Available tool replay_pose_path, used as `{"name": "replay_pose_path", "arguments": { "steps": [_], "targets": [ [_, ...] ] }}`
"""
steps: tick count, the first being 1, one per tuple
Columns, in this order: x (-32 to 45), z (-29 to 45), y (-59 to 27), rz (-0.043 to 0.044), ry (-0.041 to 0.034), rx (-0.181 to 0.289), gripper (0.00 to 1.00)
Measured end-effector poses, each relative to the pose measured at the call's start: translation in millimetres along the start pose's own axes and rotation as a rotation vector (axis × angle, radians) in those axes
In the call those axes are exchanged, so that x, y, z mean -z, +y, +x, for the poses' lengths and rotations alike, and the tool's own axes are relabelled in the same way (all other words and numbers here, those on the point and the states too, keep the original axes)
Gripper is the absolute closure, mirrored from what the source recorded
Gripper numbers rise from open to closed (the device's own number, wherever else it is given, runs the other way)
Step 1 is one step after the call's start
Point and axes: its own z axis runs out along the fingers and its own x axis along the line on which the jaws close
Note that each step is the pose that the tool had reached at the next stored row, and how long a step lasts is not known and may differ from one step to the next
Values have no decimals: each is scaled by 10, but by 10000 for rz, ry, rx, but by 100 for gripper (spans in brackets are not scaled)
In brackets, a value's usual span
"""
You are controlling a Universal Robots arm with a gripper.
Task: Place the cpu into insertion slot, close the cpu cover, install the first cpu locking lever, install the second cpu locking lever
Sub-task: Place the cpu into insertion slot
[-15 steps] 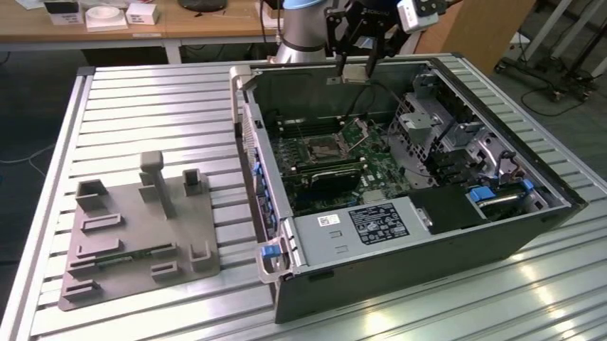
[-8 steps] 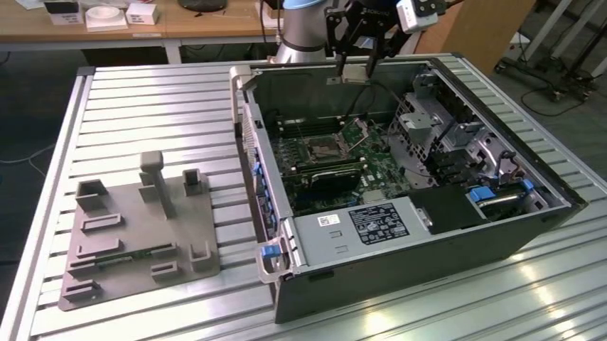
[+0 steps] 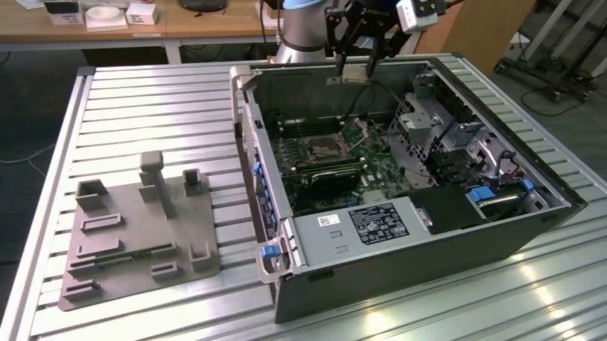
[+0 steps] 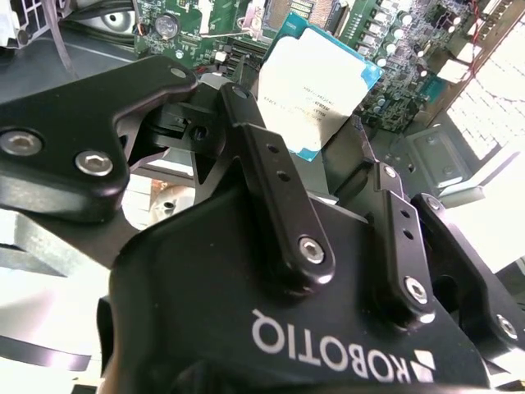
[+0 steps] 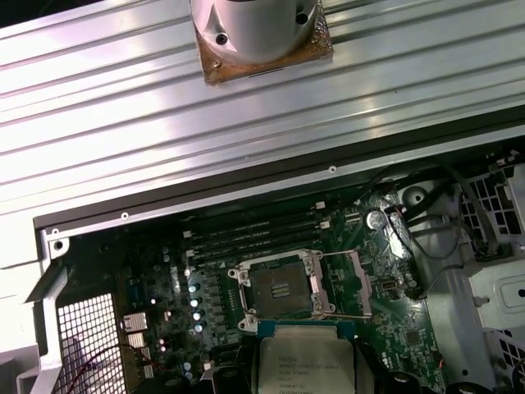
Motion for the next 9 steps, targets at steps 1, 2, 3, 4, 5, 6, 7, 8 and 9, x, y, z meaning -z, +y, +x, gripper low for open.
{"name": "replay_pose_path", "arguments": {
  "steps": [1,2,3,4,5,6,7,8,9],
  "targets": [
    [0,0,0,1,-1,-10,46],
    [0,0,0,0,-2,-21,46],
    [0,0,0,0,-3,-32,46],
    [0,0,0,-1,-5,-46,46],
    [0,0,0,-1,-5,-59,46],
    [0,0,0,-1,-7,-73,46],
    [0,0,0,-2,-8,-87,46],
    [0,0,0,-2,-10,-101,46],
    [0,0,0,-2,-11,-117,46]
  ]
}}
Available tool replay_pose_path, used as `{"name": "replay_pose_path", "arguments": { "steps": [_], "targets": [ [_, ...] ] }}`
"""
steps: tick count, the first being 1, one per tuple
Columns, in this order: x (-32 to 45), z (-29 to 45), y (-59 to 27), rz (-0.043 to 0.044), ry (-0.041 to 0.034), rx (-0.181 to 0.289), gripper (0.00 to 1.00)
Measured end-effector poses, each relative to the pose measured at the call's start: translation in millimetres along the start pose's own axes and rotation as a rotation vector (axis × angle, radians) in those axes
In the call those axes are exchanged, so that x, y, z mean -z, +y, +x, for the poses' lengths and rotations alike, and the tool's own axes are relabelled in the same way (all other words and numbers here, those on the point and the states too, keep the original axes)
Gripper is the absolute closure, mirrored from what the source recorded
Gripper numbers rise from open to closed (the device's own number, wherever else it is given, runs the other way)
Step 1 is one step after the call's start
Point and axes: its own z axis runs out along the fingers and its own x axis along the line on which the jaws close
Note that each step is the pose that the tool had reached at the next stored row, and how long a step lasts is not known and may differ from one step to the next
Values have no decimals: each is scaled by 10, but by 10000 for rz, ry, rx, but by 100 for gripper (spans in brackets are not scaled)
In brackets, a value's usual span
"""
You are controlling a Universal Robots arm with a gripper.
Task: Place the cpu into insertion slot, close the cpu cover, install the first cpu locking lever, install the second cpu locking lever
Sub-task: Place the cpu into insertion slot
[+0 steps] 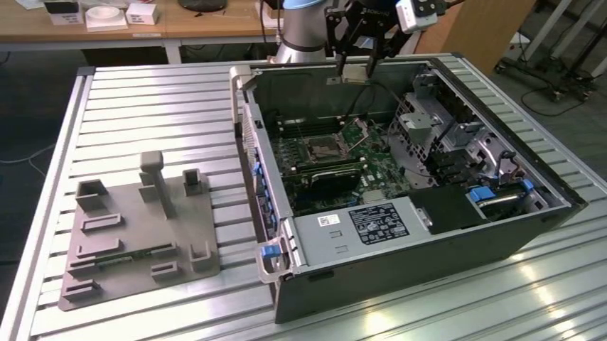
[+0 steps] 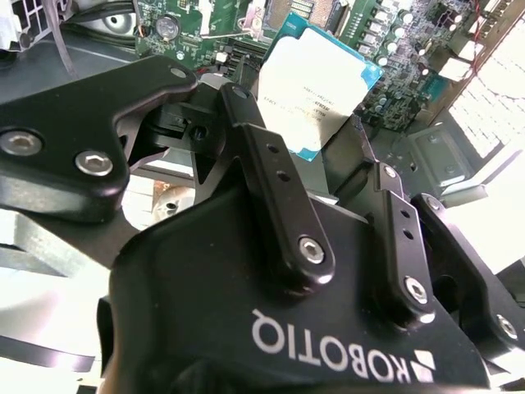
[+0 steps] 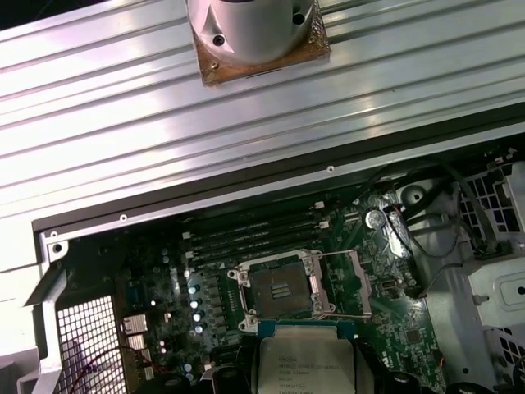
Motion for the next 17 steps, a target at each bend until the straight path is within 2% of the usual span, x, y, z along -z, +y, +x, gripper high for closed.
{"name": "replay_pose_path", "arguments": {
  "steps": [17],
  "targets": [
    [0,0,0,-5,-23,-258,46]
  ]
}}
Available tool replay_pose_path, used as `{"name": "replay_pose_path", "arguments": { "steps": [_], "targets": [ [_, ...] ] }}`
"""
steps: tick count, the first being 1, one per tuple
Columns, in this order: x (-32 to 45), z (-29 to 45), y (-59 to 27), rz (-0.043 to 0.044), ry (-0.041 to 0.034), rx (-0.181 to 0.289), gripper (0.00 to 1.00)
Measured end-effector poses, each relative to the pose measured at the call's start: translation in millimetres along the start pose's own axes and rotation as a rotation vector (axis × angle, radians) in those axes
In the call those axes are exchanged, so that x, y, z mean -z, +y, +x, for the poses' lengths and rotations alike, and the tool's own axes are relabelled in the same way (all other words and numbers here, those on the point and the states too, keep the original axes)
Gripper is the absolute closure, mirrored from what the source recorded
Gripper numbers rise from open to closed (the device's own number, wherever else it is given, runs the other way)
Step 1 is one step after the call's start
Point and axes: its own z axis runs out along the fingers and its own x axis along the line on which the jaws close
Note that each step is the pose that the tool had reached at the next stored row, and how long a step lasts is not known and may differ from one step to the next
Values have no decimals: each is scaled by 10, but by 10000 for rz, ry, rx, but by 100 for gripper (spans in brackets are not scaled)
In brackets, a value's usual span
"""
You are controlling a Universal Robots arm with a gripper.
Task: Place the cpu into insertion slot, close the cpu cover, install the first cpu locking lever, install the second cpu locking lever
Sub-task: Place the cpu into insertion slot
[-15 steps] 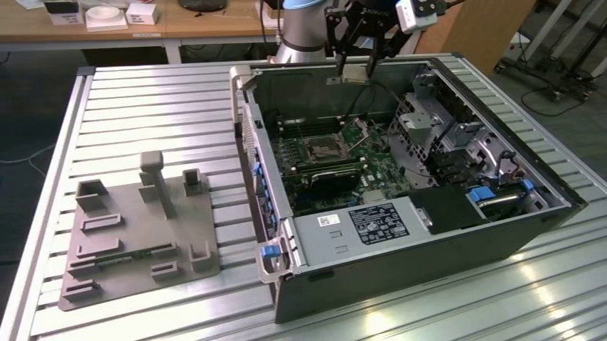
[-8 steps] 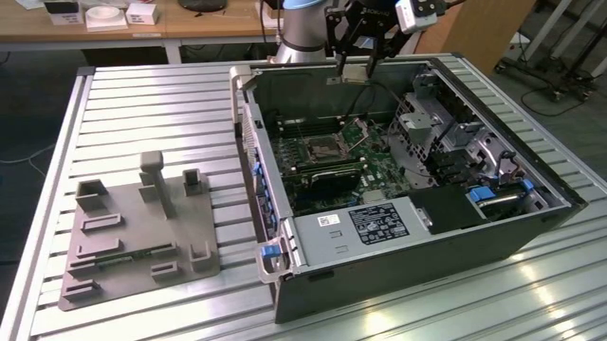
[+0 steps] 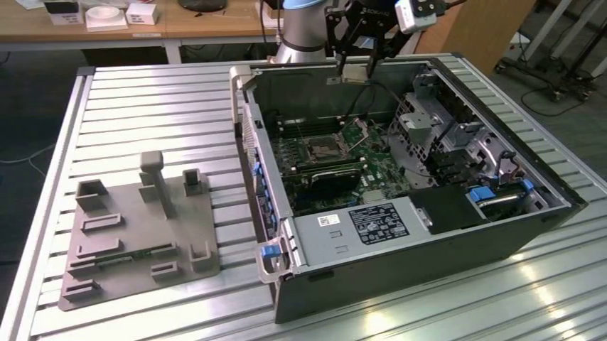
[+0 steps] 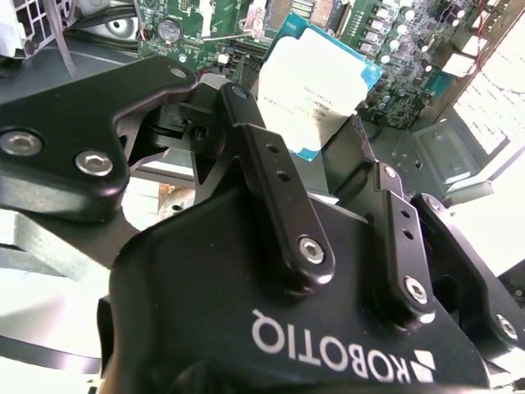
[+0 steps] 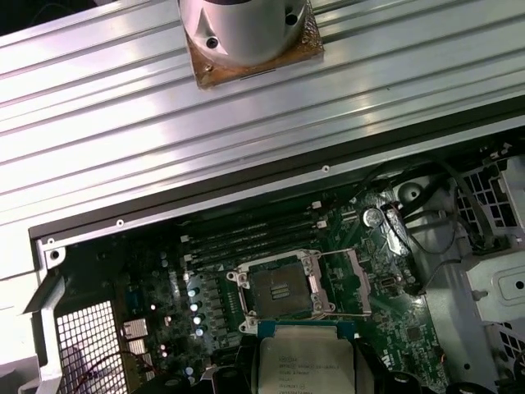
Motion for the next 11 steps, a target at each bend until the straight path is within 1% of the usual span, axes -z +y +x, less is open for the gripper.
{"name": "replay_pose_path", "arguments": {
  "steps": [11],
  "targets": [
    [0,0,0,-3,-14,-154,46]
  ]
}}
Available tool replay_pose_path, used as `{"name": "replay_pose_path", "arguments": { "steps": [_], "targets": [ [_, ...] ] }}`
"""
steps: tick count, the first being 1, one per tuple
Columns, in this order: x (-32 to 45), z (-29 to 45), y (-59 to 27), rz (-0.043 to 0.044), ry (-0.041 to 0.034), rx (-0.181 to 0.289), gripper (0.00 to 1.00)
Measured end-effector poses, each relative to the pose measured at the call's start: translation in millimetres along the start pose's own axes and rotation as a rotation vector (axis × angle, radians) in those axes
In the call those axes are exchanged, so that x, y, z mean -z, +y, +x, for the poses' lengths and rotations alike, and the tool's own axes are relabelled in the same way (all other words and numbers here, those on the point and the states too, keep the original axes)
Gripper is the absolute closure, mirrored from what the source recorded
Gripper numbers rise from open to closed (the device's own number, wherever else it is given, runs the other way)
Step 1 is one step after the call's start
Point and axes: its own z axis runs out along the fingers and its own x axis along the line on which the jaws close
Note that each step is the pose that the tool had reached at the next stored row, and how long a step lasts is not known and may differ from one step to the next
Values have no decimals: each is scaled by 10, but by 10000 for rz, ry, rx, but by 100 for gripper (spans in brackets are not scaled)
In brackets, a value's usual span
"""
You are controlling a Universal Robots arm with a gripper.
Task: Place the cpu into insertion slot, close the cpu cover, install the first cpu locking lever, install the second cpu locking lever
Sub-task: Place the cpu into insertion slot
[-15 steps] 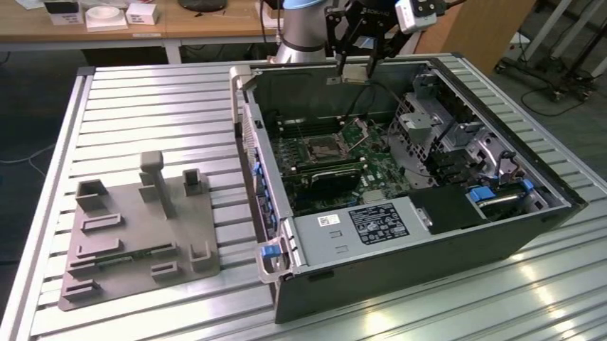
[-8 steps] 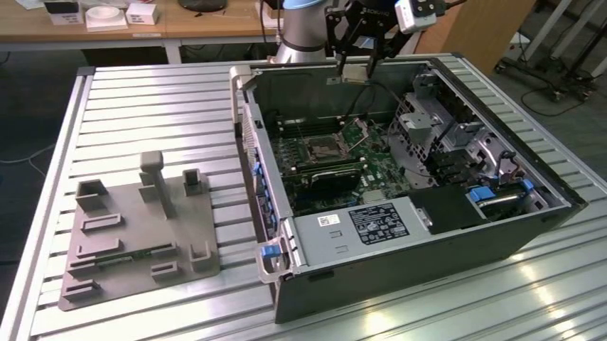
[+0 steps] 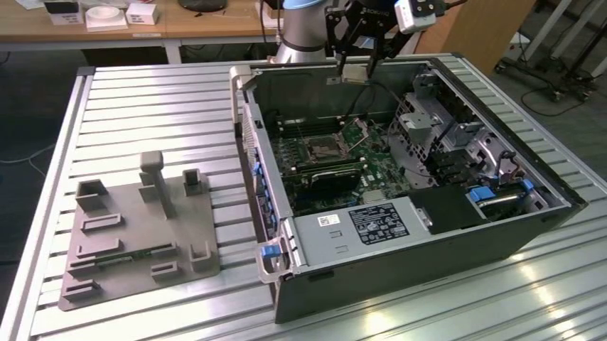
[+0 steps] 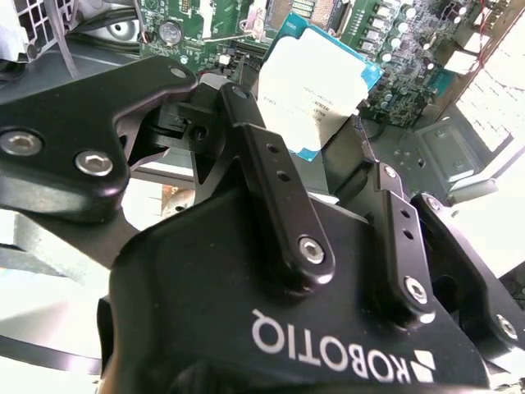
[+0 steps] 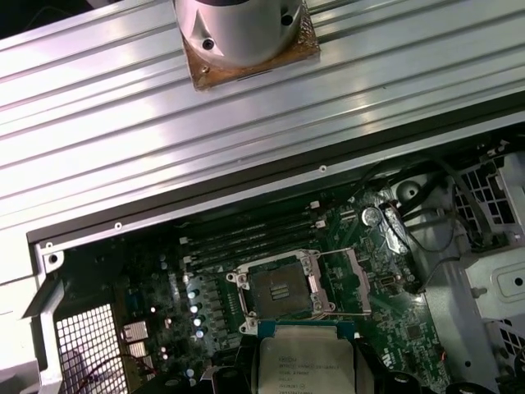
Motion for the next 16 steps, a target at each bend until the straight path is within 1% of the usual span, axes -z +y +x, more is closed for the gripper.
{"name": "replay_pose_path", "arguments": {
  "steps": [16],
  "targets": [
    [0,0,0,-2,-7,-83,46]
  ]
}}
